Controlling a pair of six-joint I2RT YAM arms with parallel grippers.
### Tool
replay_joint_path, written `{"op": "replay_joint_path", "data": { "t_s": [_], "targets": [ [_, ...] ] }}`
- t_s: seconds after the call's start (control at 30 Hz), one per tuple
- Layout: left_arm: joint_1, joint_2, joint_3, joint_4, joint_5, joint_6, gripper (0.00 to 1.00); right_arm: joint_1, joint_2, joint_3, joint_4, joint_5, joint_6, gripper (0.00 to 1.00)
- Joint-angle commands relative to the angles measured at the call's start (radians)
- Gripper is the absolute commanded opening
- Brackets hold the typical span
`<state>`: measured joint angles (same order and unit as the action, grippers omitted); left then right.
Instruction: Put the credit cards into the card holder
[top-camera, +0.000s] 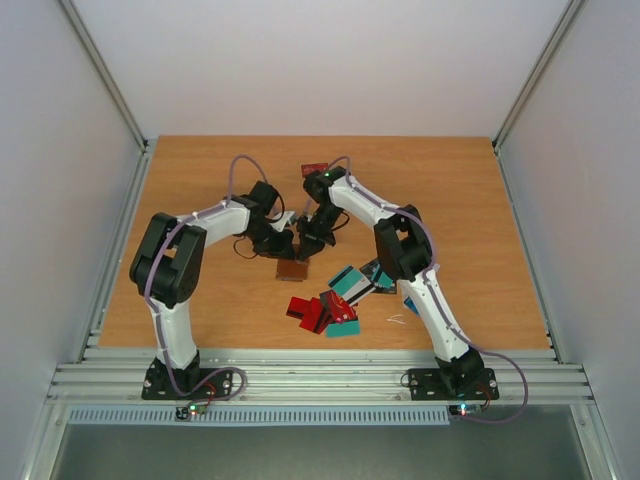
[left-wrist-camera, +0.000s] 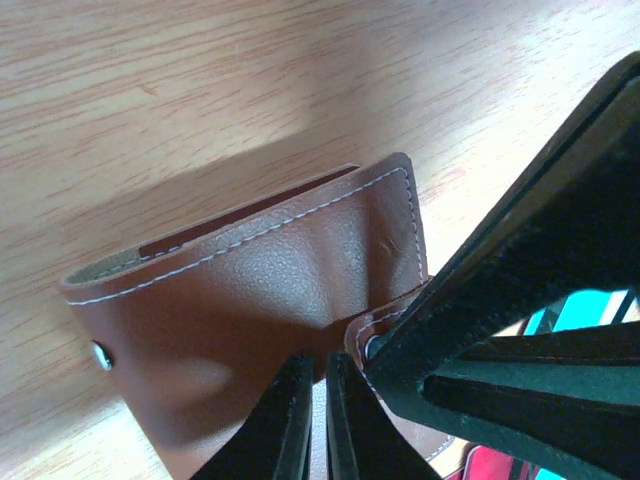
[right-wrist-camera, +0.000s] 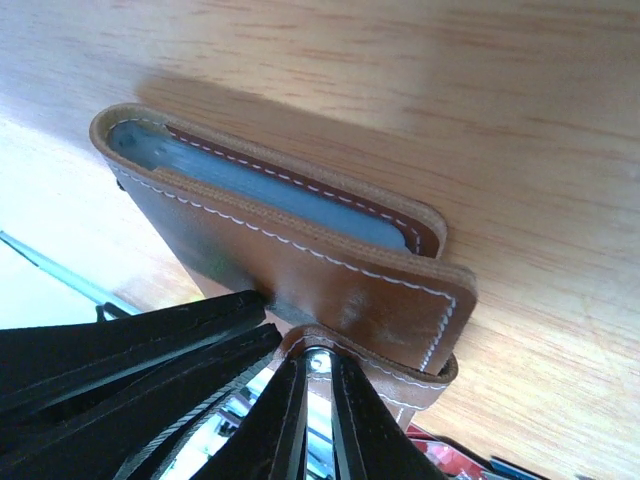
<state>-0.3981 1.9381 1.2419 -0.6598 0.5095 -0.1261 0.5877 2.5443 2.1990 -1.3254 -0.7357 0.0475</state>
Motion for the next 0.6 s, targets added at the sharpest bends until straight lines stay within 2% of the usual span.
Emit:
{"op": "replay_joint_path", "data": {
  "t_s": [0.0, 0.57],
  "targets": [
    [-0.018, 0.029, -0.061, 0.038, -0.031, -0.014, 0.08, 0.036, 0.086, 0.065, -0.118, 0.091, -0.019, 0.09],
    [0.0, 0.032, -0.131, 0.136, 0.0, -0.111, 0.05, 0.075, 0.115, 0.071, -0.201, 0.142, -0.071, 0.08]
  ]
}}
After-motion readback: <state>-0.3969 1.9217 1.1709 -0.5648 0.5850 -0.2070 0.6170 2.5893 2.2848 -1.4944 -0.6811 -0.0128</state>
